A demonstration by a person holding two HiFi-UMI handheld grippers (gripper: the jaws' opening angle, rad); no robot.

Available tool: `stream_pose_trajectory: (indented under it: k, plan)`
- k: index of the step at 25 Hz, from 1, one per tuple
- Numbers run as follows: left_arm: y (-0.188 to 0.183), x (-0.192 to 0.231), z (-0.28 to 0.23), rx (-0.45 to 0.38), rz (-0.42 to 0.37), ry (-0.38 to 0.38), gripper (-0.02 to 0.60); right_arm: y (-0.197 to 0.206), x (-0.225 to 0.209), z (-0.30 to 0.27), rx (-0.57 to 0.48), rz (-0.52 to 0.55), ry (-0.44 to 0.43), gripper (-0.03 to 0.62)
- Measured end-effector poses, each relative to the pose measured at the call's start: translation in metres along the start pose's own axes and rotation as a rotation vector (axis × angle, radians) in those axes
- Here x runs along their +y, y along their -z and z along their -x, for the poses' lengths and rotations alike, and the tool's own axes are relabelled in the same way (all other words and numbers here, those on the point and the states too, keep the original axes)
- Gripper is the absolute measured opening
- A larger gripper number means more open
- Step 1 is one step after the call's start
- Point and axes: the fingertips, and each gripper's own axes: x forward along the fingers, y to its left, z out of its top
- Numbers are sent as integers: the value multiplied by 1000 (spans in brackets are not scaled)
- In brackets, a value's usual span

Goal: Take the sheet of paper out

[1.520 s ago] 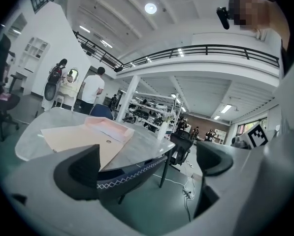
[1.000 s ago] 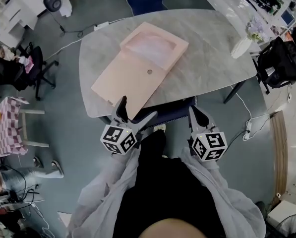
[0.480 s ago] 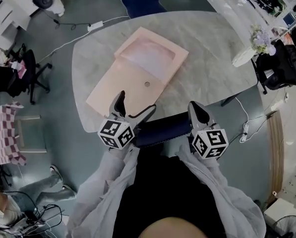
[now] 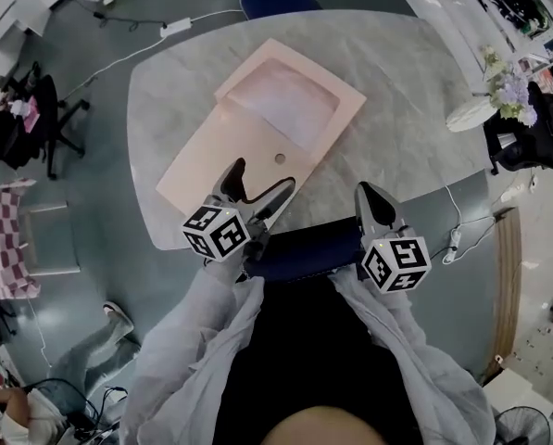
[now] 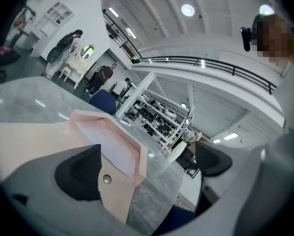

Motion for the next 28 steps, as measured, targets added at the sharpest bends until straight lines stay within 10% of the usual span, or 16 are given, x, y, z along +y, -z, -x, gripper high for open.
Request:
stream_pose_trajectory:
  k: [11, 28]
  plan:
    - [8, 12, -32, -43, 456, 130, 554, 17, -6, -12, 80, 6, -34, 8]
    - [-4, 83, -90, -150, 790, 81, 490, 22, -34, -49, 151, -11, -134, 8]
